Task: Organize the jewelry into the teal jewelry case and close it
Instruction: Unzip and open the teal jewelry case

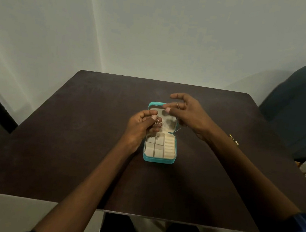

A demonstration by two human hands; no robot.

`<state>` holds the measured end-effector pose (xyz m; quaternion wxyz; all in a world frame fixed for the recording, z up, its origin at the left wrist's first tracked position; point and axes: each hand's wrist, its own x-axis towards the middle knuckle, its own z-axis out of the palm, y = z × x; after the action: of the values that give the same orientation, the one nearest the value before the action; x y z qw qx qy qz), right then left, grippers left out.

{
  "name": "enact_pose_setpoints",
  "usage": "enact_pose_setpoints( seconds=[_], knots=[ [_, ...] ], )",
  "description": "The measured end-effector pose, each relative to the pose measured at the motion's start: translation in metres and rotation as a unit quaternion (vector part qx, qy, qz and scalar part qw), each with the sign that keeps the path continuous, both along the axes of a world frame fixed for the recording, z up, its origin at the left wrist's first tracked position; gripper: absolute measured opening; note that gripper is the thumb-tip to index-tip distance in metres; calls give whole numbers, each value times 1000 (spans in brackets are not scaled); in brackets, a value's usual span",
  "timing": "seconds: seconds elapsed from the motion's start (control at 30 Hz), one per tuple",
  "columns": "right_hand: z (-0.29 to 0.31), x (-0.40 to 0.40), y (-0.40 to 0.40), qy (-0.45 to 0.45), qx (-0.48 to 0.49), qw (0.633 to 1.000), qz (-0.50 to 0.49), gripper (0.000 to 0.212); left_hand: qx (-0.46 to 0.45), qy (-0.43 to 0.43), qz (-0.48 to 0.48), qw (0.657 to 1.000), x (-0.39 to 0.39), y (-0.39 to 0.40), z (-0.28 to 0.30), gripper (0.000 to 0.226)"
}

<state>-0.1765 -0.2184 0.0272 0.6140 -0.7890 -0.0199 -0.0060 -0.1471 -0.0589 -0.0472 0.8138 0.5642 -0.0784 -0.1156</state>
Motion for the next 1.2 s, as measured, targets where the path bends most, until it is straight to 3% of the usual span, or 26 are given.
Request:
enact_pose_setpoints(
  seconds=[0.17, 0.3, 0.43, 0.7, 0.87, 1.1, 1.2],
  knots=[
    [-26, -2, 4, -19, -93, 994, 49, 27, -6, 1, 19, 1000, -1, -1, 5, 14],
    [-37, -1, 5, 45, -39, 997, 41, 39, -15, 12, 27, 999, -3, -2, 6, 15],
    [-46, -3, 5, 90, 17, 994, 51, 19, -14, 0, 30, 999, -5, -2, 10, 12],
    [-43, -3, -7, 73, 31, 996, -36, 17, 183, -123, 64, 973, 0, 9, 3, 15],
    [-35, -3, -15, 59, 8, 998, -26, 19, 241, -145, 32, 959, -5, 7, -2, 14],
    [-34, -4, -10, 63, -30, 997, -45, 20, 217, -194, 51, 955, -9, -3, 6, 10],
    [-35, -4, -9, 73, -2, 995, -63, 21, 174, -198, 48, 964, -9, -1, 9, 15]
  ],
)
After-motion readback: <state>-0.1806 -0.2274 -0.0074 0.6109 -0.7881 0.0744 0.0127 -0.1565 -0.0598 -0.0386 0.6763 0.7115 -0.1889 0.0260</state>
